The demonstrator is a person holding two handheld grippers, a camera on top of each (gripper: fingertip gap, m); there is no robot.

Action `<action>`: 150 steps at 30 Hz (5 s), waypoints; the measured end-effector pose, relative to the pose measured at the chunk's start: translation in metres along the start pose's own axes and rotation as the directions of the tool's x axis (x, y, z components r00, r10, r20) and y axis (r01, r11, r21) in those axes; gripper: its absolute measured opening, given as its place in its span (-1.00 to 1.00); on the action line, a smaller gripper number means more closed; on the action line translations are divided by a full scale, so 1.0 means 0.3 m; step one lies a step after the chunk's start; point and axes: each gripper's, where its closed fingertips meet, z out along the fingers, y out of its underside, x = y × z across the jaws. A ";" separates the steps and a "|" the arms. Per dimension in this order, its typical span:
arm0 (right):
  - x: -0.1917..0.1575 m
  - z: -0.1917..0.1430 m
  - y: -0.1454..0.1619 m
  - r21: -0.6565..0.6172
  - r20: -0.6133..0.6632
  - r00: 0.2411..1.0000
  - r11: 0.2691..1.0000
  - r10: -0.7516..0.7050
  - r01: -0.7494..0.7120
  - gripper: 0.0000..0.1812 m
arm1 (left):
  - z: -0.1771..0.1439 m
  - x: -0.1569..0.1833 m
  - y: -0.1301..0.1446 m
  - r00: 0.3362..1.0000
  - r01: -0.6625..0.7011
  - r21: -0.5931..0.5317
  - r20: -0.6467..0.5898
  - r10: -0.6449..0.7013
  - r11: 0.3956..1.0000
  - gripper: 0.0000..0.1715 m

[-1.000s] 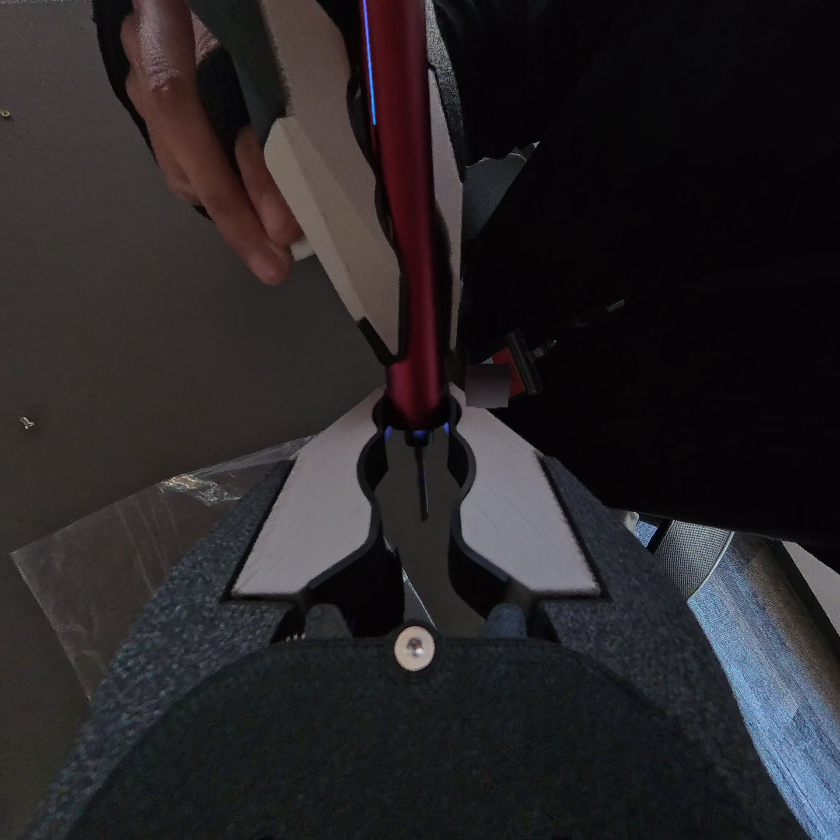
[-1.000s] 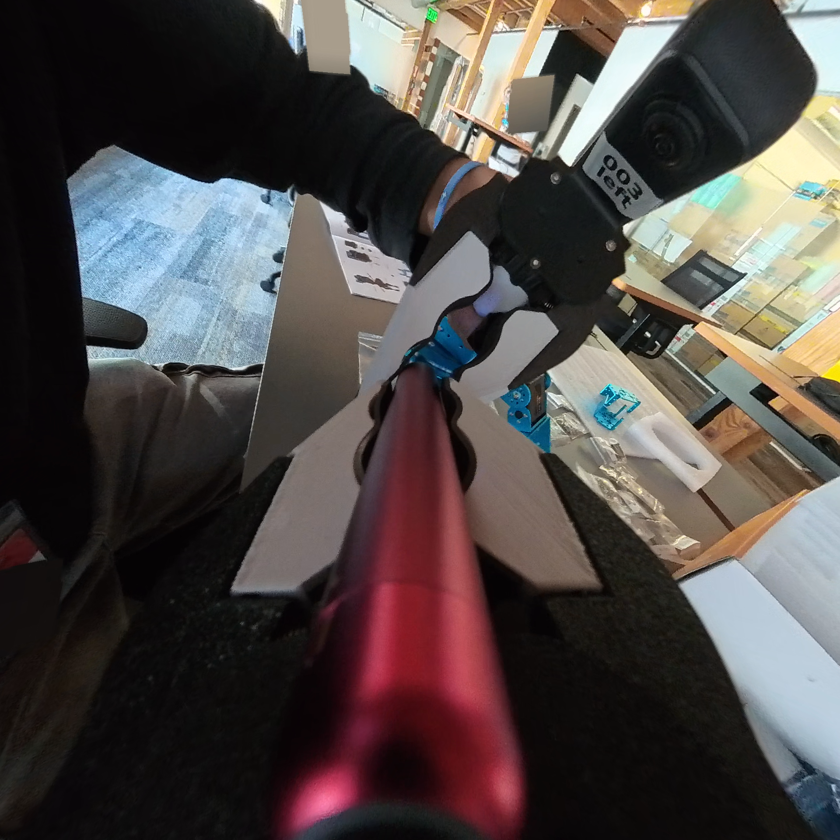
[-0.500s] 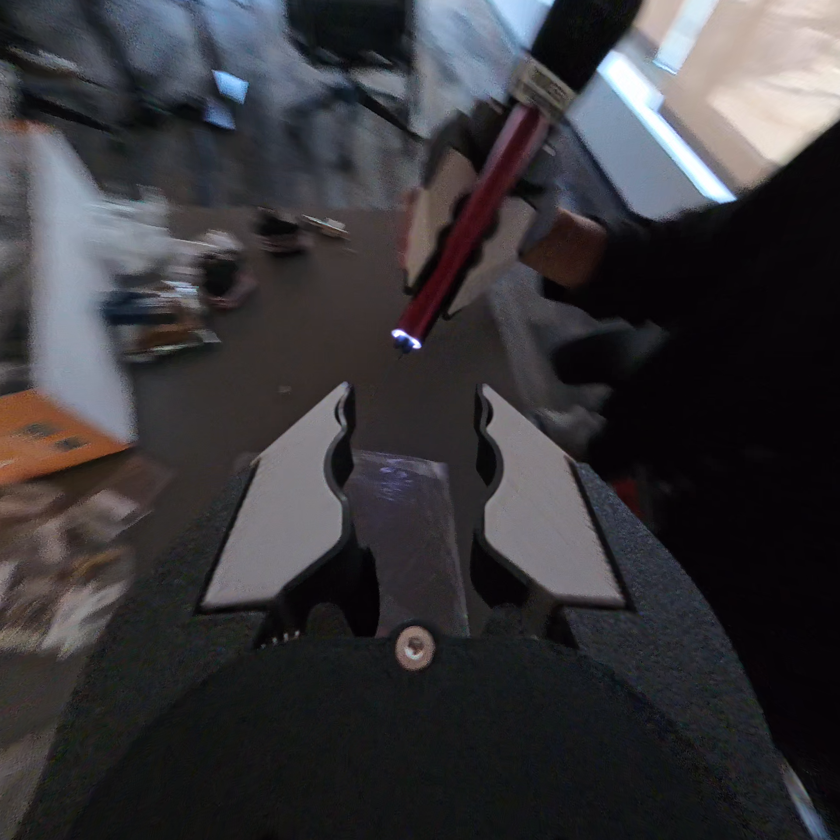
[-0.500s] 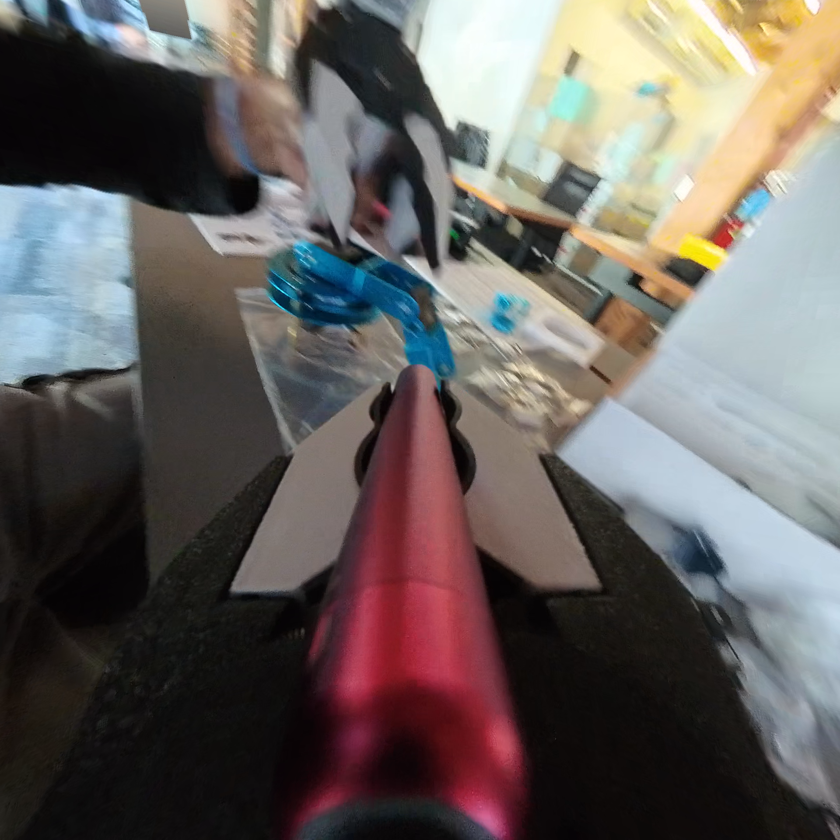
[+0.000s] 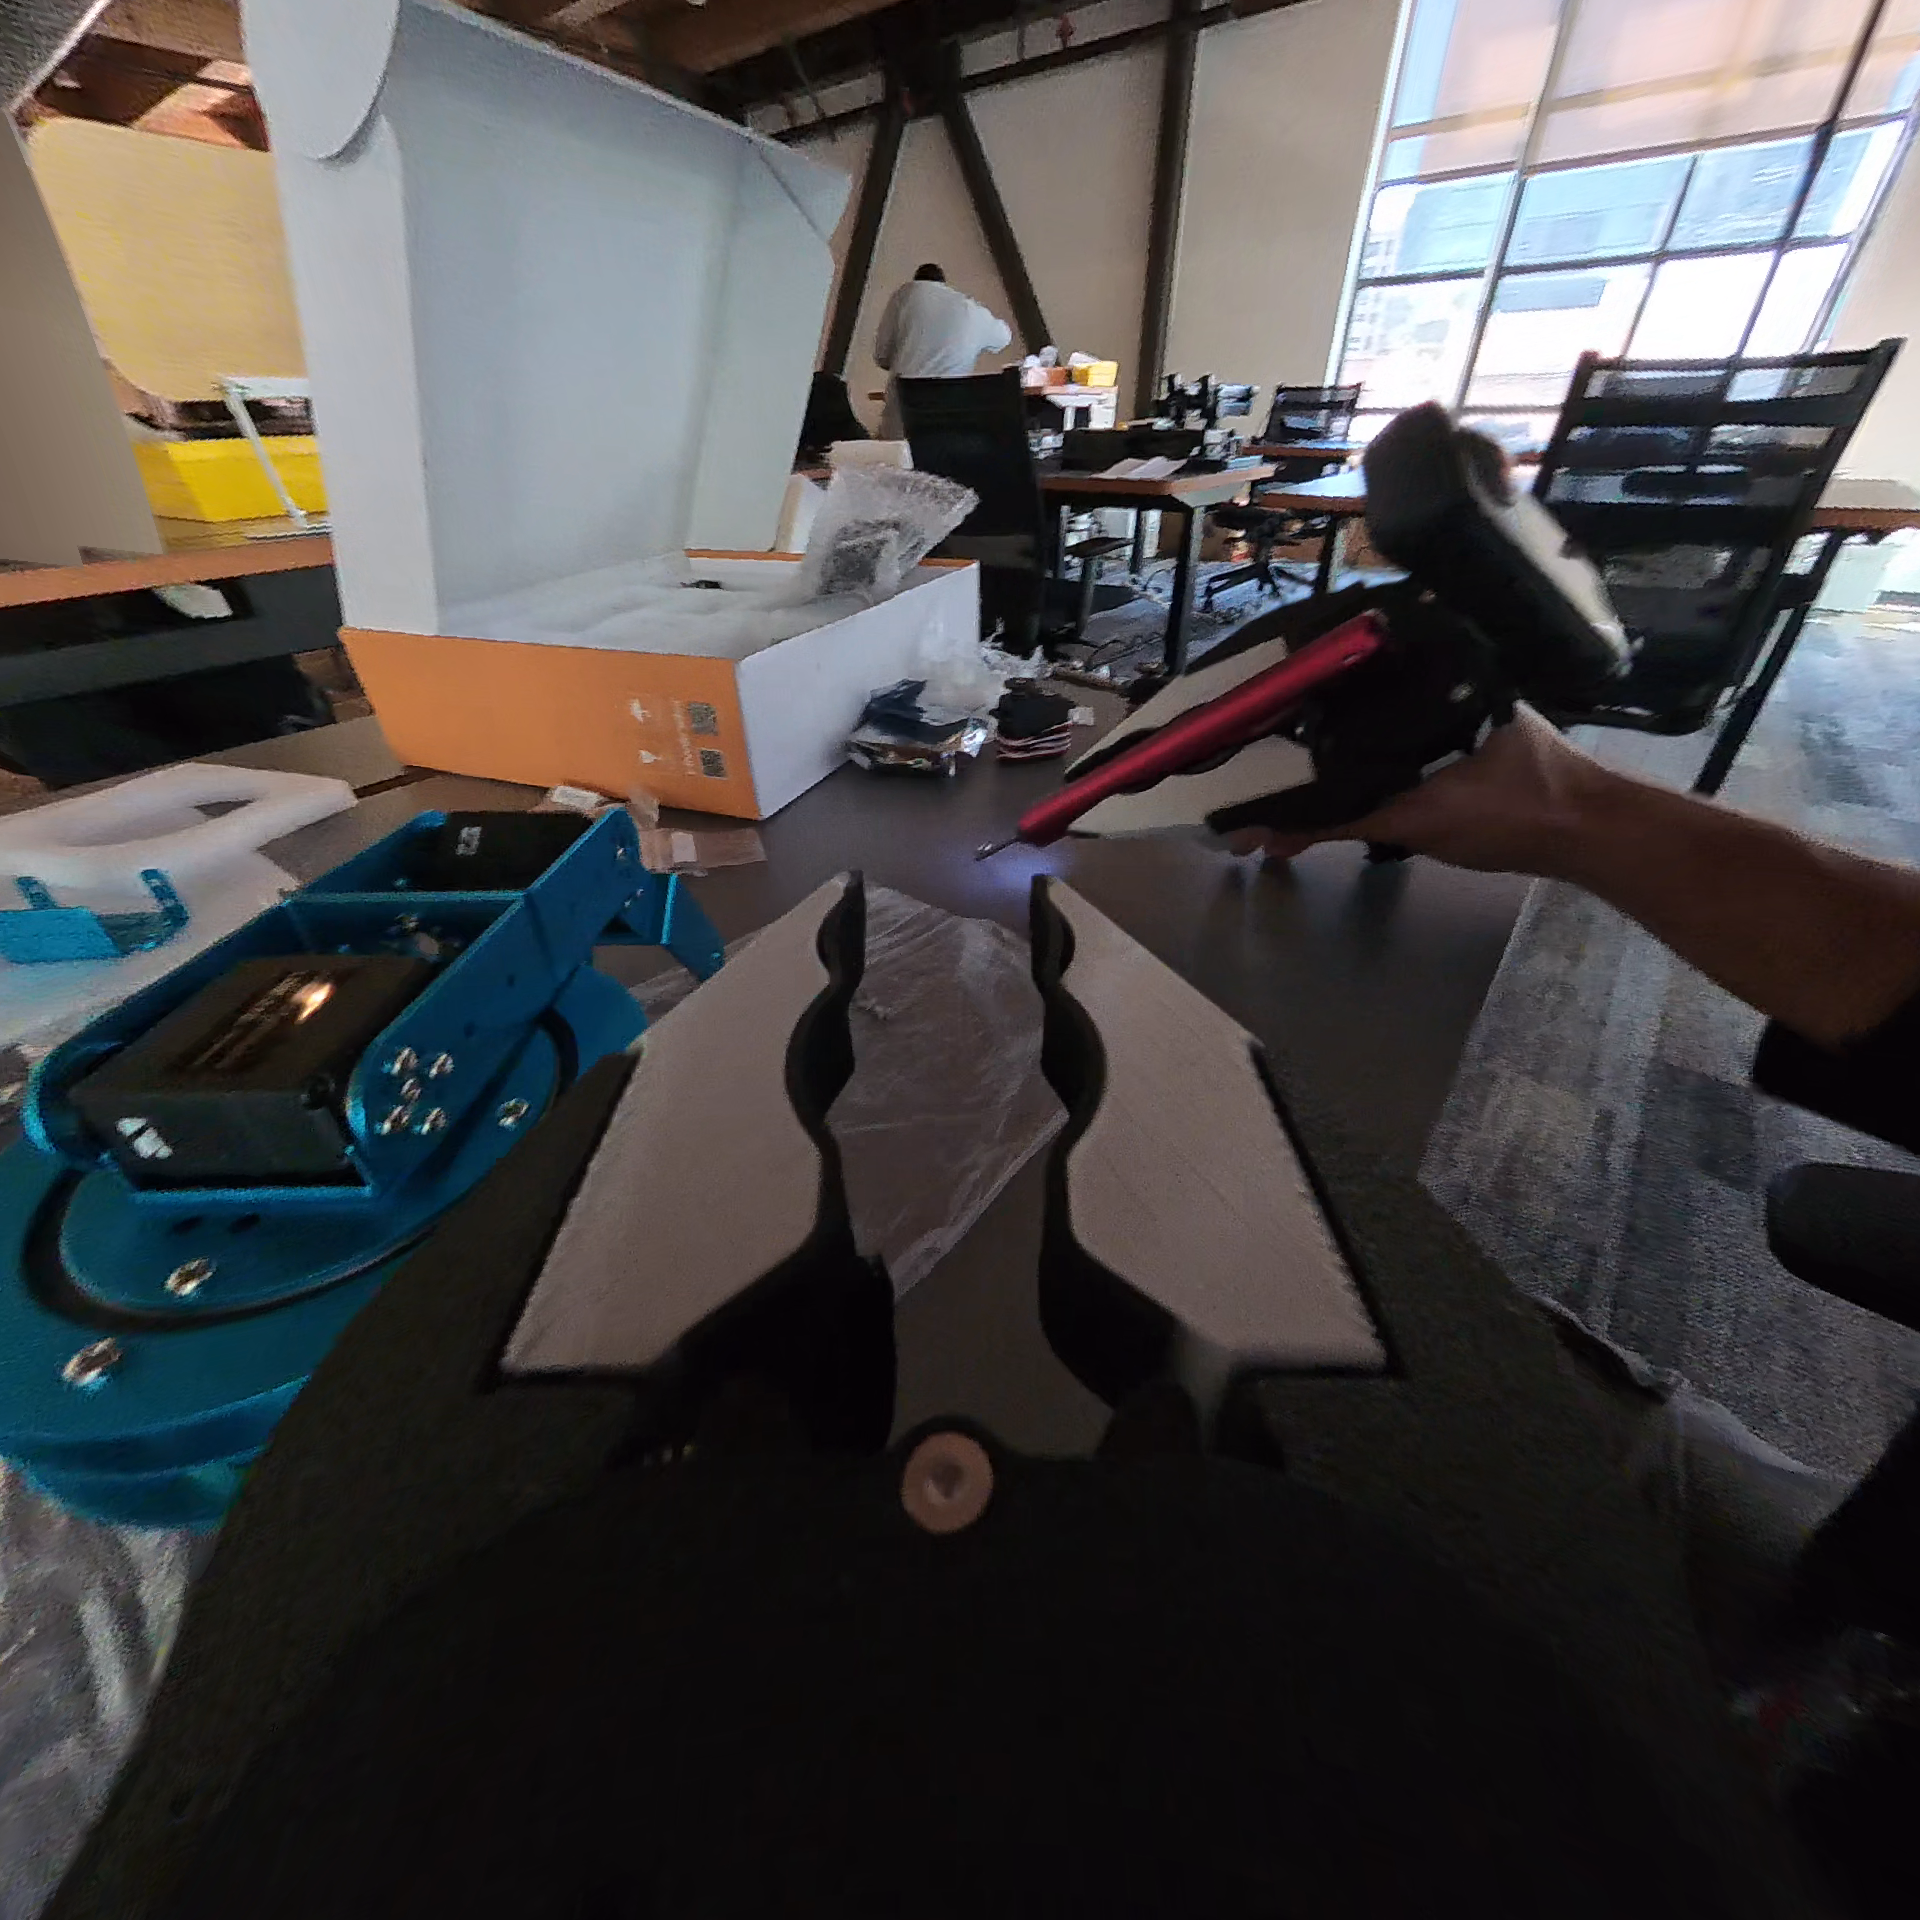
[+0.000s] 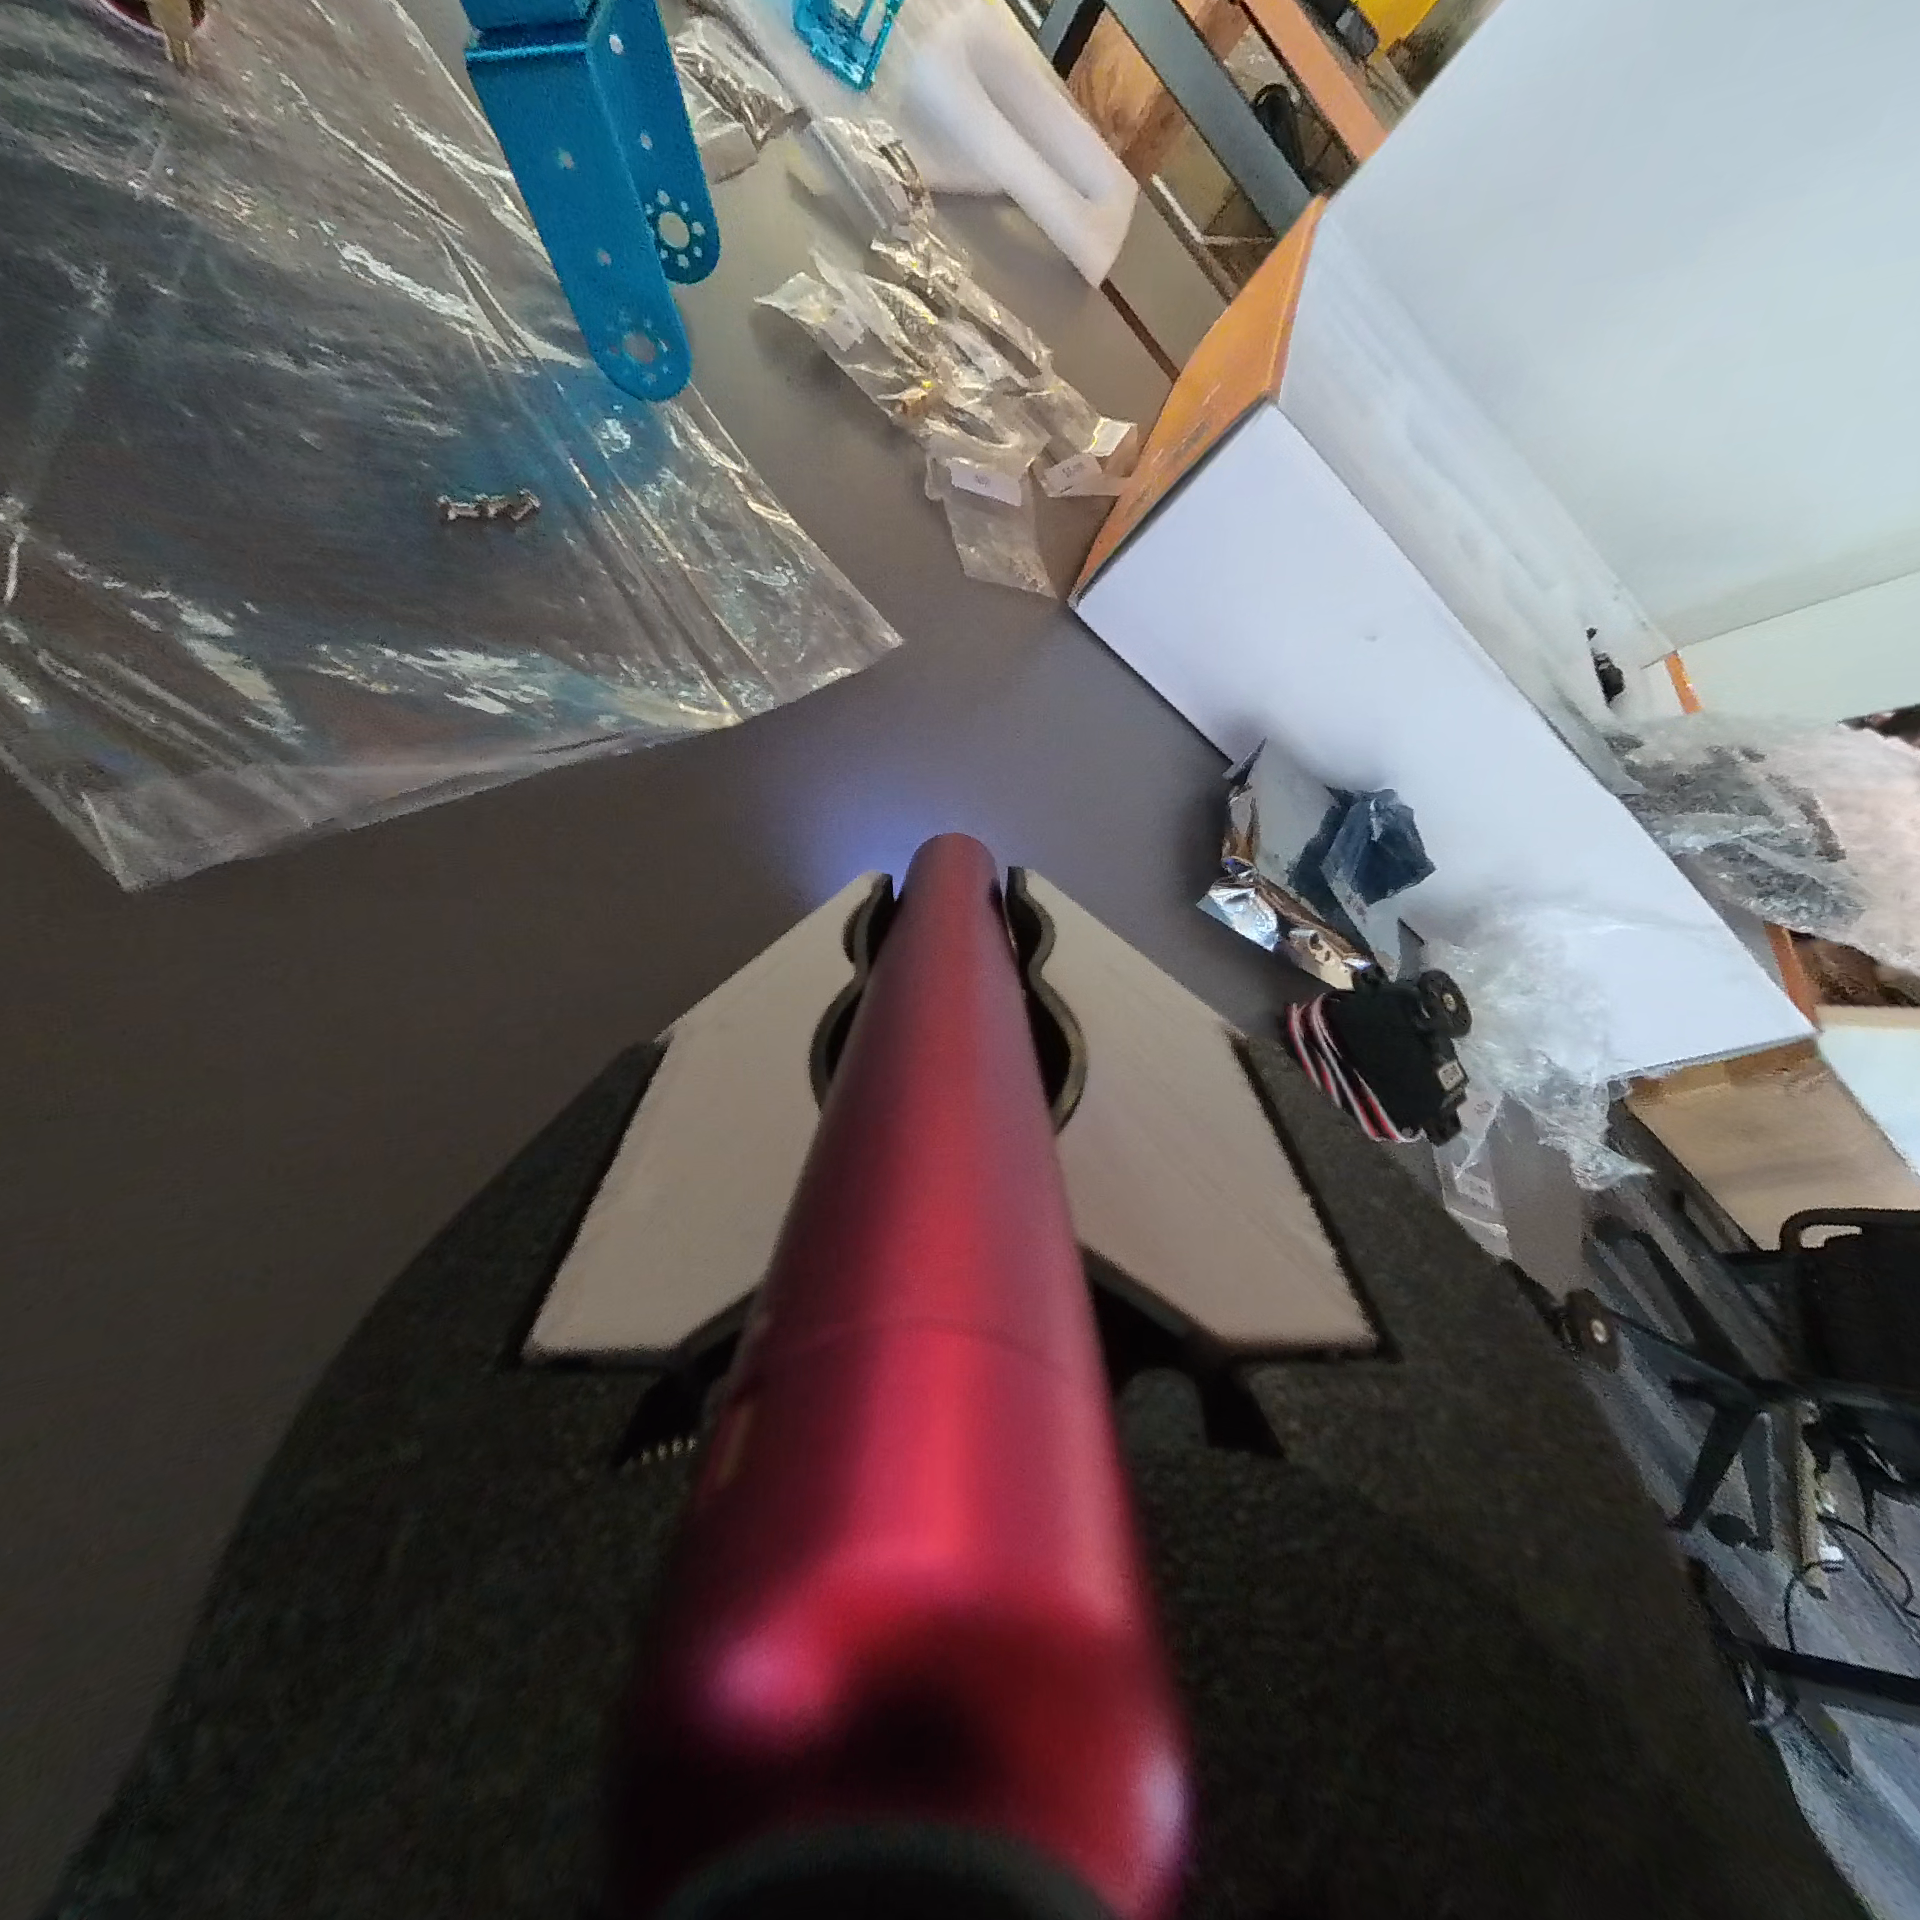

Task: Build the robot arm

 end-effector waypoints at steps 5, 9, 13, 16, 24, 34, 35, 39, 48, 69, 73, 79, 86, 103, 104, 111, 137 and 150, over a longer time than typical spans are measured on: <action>-0.007 0.003 -0.006 -0.018 -0.023 1.000 1.000 0.013 -0.014 -0.77 | 0.047 0.029 0.014 0.995 -0.026 -0.013 -0.097 0.024 1.000 -0.64; 0.001 -0.007 0.004 -0.024 -0.057 0.998 0.999 0.029 -0.030 -0.76 | 0.063 0.040 0.021 0.991 -0.027 -0.021 -0.131 0.024 0.999 -0.64; 0.006 -0.003 0.008 -0.033 -0.071 0.997 0.999 0.025 -0.028 -0.76 | 0.065 0.043 0.019 0.989 -0.009 -0.017 -0.148 0.007 1.000 -0.64; 0.007 -0.006 0.009 -0.030 -0.078 0.997 0.999 0.026 -0.028 -0.77 | 0.061 0.036 0.013 0.990 0.001 -0.007 -0.142 -0.002 1.000 -0.64; 0.013 -0.029 0.017 -0.018 -0.077 0.996 0.998 0.054 -0.056 -0.77 | 0.068 0.043 0.026 0.990 -0.024 -0.030 -0.136 0.020 0.999 -0.64; 0.026 -0.085 0.064 -0.031 -0.056 0.990 0.991 0.128 -0.130 -0.76 | 0.081 0.054 0.048 0.991 -0.082 -0.068 -0.115 0.074 0.994 -0.63; 0.027 -0.090 0.067 -0.030 -0.056 0.989 0.990 0.136 -0.138 -0.77 | 0.082 0.054 0.049 0.991 -0.087 -0.070 -0.112 0.079 0.994 -0.63; 0.043 -0.106 0.082 -0.036 -0.076 0.987 0.988 0.145 -0.148 -0.77 | 0.085 0.060 0.055 0.989 -0.110 -0.080 -0.107 0.101 0.991 -0.64; 0.054 -0.127 0.092 -0.026 -0.081 0.983 0.985 0.166 -0.168 -0.77 | 0.087 0.063 0.060 0.988 -0.120 -0.088 -0.106 0.110 0.989 -0.64; -0.099 -0.247 -0.189 0.234 0.367 0.854 0.852 0.369 -0.469 -0.77 | 0.266 0.077 0.196 0.941 -0.333 -0.339 -0.181 0.286 0.880 -0.64; -0.132 -0.282 -0.252 0.270 0.467 0.803 0.805 0.370 -0.528 -0.77 | 0.288 0.064 0.169 0.913 -0.407 -0.269 -0.150 0.380 0.873 -0.64; -0.156 -0.292 -0.270 0.267 0.525 0.768 0.787 0.365 -0.557 -0.76 | 0.284 0.082 0.145 0.826 -0.563 -0.201 -0.122 0.550 0.802 -0.73; -0.171 -0.295 -0.273 0.264 0.546 0.756 0.783 0.361 -0.564 -0.76 | 0.287 0.089 0.141 0.815 -0.579 -0.192 -0.118 0.567 0.792 -0.92; -0.184 -0.293 -0.266 0.254 0.542 0.764 0.798 0.350 -0.546 -0.77 | 0.267 0.107 0.152 0.784 -0.621 -0.176 -0.157 0.601 0.764 -0.99; -0.185 -0.293 -0.266 0.252 0.543 0.764 0.800 0.349 -0.545 -0.77 | 0.267 0.107 0.156 0.783 -0.622 -0.180 -0.160 0.601 0.762 -0.99; -0.199 -0.292 -0.269 0.244 0.557 0.759 0.807 0.338 -0.538 -0.76 | 0.266 0.094 0.160 0.784 -0.621 -0.188 -0.153 0.602 0.761 -0.99; -0.219 -0.298 -0.253 0.233 0.600 0.747 0.831 0.286 -0.505 -0.76 | 0.245 0.118 0.186 0.638 -0.769 -0.134 -0.224 0.737 0.625 -0.99; -0.219 -0.363 -0.278 0.362 0.584 0.773 0.773 0.247 -0.521 -0.77 | 0.196 0.134 0.120 0.565 -0.824 -0.114 -0.225 0.794 0.554 -0.75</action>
